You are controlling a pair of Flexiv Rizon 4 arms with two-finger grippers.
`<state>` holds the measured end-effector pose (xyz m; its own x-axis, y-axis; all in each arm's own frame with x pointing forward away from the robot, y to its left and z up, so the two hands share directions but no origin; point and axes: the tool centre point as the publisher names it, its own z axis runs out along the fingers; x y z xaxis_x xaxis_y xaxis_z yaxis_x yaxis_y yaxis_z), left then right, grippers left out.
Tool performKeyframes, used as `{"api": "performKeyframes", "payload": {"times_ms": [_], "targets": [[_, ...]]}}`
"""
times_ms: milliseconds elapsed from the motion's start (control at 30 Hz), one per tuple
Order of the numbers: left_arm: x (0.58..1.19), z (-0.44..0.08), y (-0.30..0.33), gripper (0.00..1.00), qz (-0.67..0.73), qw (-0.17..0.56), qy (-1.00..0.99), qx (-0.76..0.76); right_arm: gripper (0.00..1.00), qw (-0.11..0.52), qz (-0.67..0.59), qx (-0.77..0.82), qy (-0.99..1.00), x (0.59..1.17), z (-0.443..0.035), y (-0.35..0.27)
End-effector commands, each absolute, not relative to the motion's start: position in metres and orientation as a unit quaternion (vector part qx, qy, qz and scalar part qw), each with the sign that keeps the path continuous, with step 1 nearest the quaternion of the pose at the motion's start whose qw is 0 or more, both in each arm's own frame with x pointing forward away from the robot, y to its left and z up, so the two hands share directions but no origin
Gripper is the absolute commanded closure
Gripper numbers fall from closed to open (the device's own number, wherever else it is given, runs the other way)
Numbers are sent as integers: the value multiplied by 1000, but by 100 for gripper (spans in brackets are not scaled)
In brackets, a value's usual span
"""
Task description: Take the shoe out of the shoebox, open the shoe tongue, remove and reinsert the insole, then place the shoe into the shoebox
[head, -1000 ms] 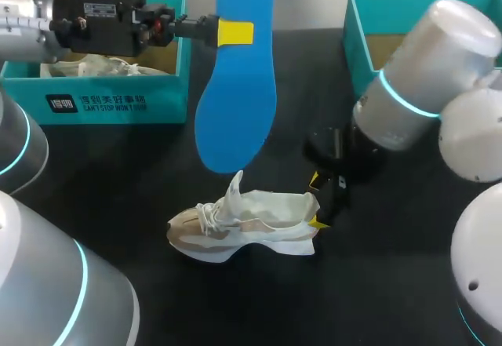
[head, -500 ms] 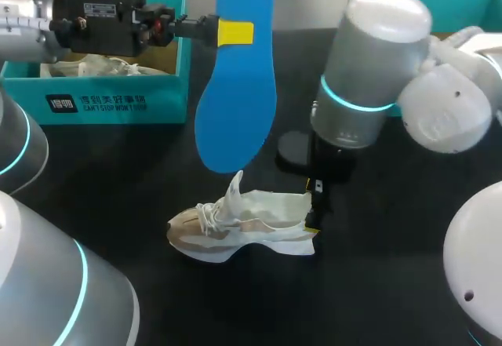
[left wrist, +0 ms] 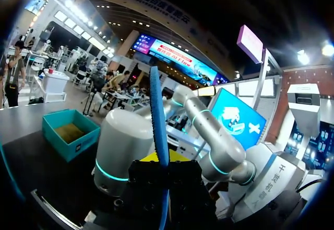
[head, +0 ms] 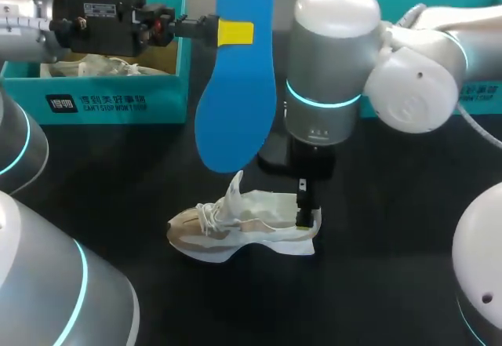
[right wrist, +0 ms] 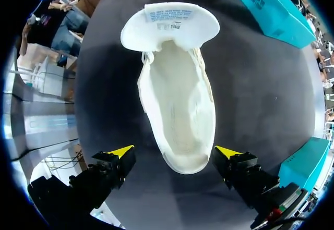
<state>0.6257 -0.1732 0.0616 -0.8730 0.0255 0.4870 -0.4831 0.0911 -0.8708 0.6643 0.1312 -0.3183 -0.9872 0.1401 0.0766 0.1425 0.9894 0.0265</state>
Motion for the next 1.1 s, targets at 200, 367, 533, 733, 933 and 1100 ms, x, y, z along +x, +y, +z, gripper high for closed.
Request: {"api": "performKeyframes", "payload": {"times_ms": [200, 367, 533, 733, 933, 1100], "targets": [[627, 62, -174, 100, 654, 194, -714, 160, 0, 27, -14, -49, -998, 679, -312, 154], [627, 62, -174, 100, 654, 194, -714, 160, 0, 23, -21, -33, -999, 693, -324, 166], [627, 62, -174, 100, 654, 194, -714, 160, 0, 15, -23, -23, -999, 704, -338, 173], [627, 62, -174, 100, 654, 194, -714, 160, 0, 14, -26, -20, -999, 713, -355, 179], [627, 62, -174, 100, 654, 194, -714, 160, 0, 8, -25, -18, -1000, 721, -372, 184], [627, 62, -174, 100, 654, 194, -714, 160, 18, 0, -26, -19, -999, 726, -379, 185]]}}
